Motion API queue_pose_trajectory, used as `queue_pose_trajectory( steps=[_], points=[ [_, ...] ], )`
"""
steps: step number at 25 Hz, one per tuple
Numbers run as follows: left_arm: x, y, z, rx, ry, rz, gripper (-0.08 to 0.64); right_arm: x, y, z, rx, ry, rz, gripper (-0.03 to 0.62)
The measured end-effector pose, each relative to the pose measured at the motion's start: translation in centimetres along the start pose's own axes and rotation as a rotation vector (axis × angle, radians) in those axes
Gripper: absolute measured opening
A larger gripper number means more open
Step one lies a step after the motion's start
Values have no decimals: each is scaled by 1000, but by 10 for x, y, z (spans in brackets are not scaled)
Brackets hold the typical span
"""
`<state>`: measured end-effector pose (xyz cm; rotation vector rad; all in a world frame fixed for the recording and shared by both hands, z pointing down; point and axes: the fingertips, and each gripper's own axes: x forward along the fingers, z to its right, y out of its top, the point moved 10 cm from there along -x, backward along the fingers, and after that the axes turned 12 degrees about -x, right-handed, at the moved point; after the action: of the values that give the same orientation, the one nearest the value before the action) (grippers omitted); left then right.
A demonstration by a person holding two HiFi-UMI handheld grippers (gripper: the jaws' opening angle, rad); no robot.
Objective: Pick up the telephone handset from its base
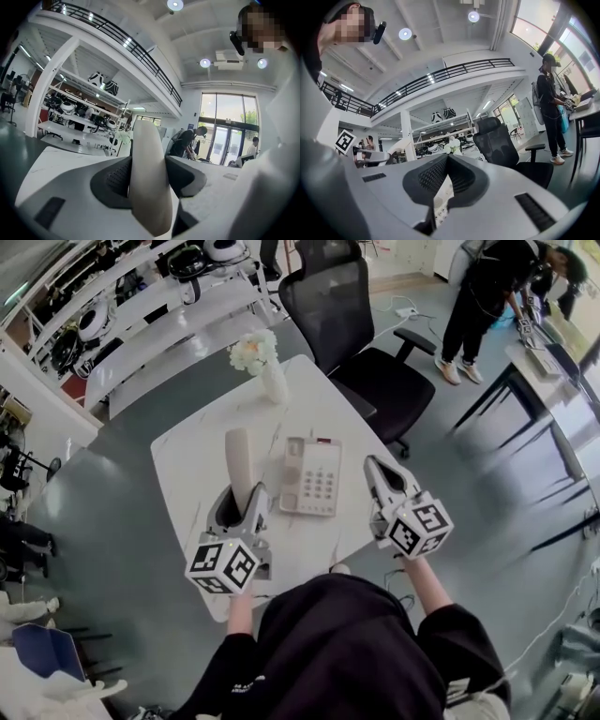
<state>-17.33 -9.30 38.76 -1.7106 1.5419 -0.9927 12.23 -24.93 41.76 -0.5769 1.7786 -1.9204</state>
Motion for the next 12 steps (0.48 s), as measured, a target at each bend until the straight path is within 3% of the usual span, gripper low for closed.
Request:
queue_pose_trajectory(
  steps=[12],
  points=[
    [-15,14,-1,15,31,62,213,-2,17,-1,-33,4,52,-8]
  ],
)
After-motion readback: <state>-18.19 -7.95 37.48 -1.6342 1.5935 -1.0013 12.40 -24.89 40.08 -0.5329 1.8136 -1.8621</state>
